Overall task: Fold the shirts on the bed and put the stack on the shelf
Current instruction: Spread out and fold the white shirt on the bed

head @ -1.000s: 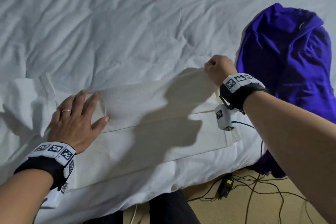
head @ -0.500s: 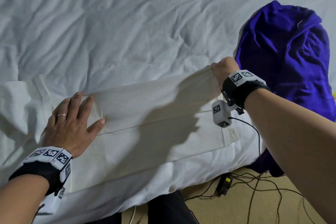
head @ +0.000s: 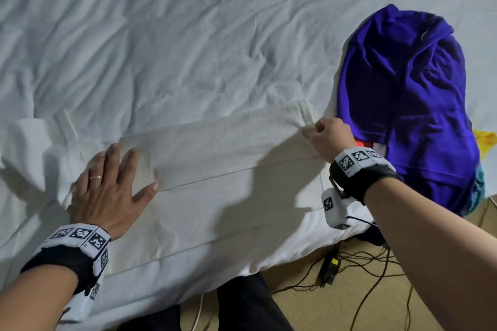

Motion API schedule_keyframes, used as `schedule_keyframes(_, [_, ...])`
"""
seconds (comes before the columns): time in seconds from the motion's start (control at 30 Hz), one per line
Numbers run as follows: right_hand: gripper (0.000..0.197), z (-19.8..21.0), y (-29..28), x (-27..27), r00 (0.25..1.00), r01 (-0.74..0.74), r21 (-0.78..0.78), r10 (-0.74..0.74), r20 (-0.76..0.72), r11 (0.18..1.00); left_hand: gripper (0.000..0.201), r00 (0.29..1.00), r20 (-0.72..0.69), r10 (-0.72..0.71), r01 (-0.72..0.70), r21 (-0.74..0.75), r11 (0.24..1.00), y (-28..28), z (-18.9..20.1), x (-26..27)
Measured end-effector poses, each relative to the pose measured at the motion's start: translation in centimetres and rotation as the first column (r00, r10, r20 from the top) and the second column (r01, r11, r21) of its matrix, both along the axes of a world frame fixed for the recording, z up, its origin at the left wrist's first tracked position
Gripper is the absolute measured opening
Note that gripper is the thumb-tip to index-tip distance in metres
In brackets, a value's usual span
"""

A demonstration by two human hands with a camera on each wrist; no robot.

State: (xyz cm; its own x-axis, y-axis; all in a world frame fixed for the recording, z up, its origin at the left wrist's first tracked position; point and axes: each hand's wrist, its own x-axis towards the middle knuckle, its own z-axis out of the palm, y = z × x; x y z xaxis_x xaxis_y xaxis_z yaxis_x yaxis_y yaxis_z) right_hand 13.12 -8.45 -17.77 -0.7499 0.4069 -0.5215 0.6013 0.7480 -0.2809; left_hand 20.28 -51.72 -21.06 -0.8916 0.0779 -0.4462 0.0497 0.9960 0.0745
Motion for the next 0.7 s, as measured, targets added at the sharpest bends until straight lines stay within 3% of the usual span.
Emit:
schedule_keyframes(0.13, [0.025, -0.8, 1.0, 1.6, 0.997, 0.043, -0.010, -0.044, -0.071, 0.999, 0.090, 1.000, 0.012, -0.024, 0.024, -0.009, 1.000, -0.7, -0.5, 0.4])
schedule_keyframes(0.27, [0.027, -1.0, 1.2, 2.5, 0.991, -0.124, 0.181, 0.130, -0.023, 0.976, 0.088, 1.000, -0.010, 0.020, -0.020, 0.024, 1.000, -0.7, -1.0, 0.3])
schedule_keyframes(0.37, [0.029, -0.2, -1.1, 2.1, 0.881, -0.299, 0.387, 0.408, -0.240, 0.872, 0.084, 0.999, -0.026, 0.033, -0.032, 0.038, 0.999, -0.6, -1.5, 0.6])
schedule_keyframes(0.43, [0.044, 0.3, -4.2, 1.9, 0.773, -0.428, 0.388, 0.553, -0.310, 0.816, 0.084, 0.999, -0.026, 0.026, -0.026, 0.026, 0.999, -0.6, -1.8, 0.8])
schedule_keyframes(0.53, [0.062, -0.5, -9.8, 2.7, 0.632, -0.726, 0.241, 0.763, -0.134, 0.644, 0.086, 0.999, -0.013, 0.030, -0.030, 0.009, 1.000, -0.7, -2.2, 1.0])
schedule_keyframes(0.6, [0.067, -2.2, -12.1, 3.4, 0.518, -0.833, 0.213, 0.855, -0.025, 0.511, 0.087, 0.999, -0.024, 0.029, -0.029, 0.000, 1.000, -1.0, -2.3, 1.1])
schedule_keyframes(0.63, [0.069, -2.9, -12.1, 3.6, 0.506, -0.843, 0.218, 0.863, 0.006, 0.492, 0.088, 0.999, -0.024, 0.033, -0.033, -0.002, 0.999, -1.1, -2.4, 1.2])
schedule_keyframes(0.7, [0.070, -4.0, -9.8, 3.4, 0.595, -0.789, 0.210, 0.803, 0.033, 0.577, 0.088, 0.999, -0.018, 0.047, -0.047, 0.002, 0.999, -1.2, -2.6, 1.3])
